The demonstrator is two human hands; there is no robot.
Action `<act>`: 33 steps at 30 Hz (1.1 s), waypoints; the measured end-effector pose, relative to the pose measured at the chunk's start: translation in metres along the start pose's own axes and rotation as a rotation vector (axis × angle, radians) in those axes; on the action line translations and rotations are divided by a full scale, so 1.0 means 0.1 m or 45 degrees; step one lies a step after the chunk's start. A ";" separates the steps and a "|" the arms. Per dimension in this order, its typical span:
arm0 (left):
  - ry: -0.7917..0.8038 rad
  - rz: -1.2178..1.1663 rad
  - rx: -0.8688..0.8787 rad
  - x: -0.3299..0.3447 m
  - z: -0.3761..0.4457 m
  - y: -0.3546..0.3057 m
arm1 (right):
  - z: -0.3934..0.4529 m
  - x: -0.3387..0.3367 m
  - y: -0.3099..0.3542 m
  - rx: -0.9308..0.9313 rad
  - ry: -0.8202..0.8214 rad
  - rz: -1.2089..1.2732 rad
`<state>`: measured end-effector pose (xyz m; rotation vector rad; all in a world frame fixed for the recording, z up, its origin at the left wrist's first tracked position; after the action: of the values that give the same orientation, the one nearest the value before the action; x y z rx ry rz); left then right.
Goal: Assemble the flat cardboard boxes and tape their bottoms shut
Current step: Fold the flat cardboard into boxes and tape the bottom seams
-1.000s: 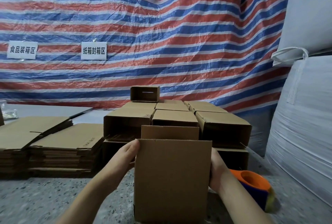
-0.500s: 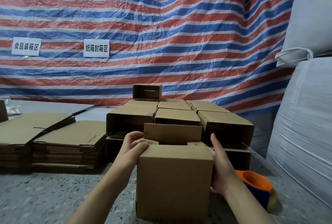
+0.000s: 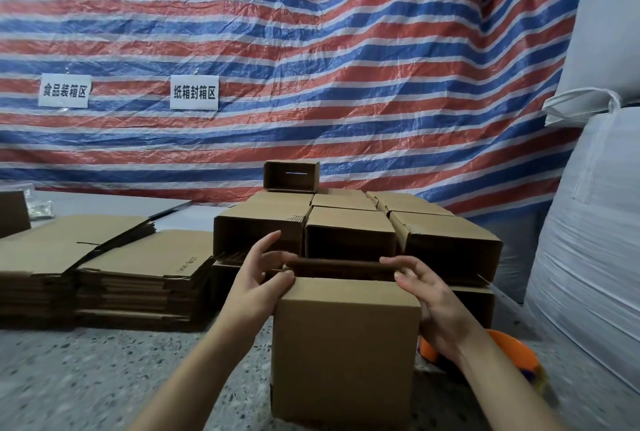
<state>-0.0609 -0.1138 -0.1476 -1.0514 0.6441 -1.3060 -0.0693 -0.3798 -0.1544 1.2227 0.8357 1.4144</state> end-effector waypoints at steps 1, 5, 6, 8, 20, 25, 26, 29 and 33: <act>-0.003 0.031 0.013 0.01 -0.01 -0.01 | -0.01 -0.02 -0.03 -0.004 -0.042 -0.003; 0.007 0.066 0.004 0.02 -0.06 -0.02 | -0.01 -0.01 -0.09 -0.065 -0.149 -0.030; 0.003 0.067 -0.006 0.01 -0.06 -0.02 | -0.01 0.00 -0.10 -0.080 -0.166 -0.024; 0.015 0.122 -0.026 0.01 -0.06 -0.05 | -0.02 0.02 -0.11 -0.101 -0.198 -0.025; 0.622 1.338 0.716 0.71 -0.25 -0.50 | -0.09 0.04 -0.01 -0.065 -0.221 -0.160; 0.690 1.487 0.786 0.78 -0.27 -0.32 | 0.06 -0.10 0.03 -0.088 -0.247 -0.343; 0.693 1.476 0.797 0.78 -0.26 -0.32 | 0.12 -0.18 0.09 -0.157 -0.320 -0.432; 0.716 1.457 0.810 0.78 -0.26 -0.30 | 0.21 -0.53 0.28 -0.344 -0.539 -1.157; 0.732 1.458 0.789 0.78 -0.25 -0.28 | 0.20 -0.98 0.11 -0.075 -0.404 -2.054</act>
<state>-0.0801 -0.1933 -0.1202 0.2715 0.9679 -0.6451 -0.0588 -0.4796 -0.1631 0.3513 1.0882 -0.0745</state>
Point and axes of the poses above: each hand's wrist, its own z-axis towards the middle knuckle, its own x-axis out of the palm, y = z × x, the point moved 5 cm from there along z, towards the middle knuckle, and after that the axes turned 15 degrees about -y, right-handed, at the moved point
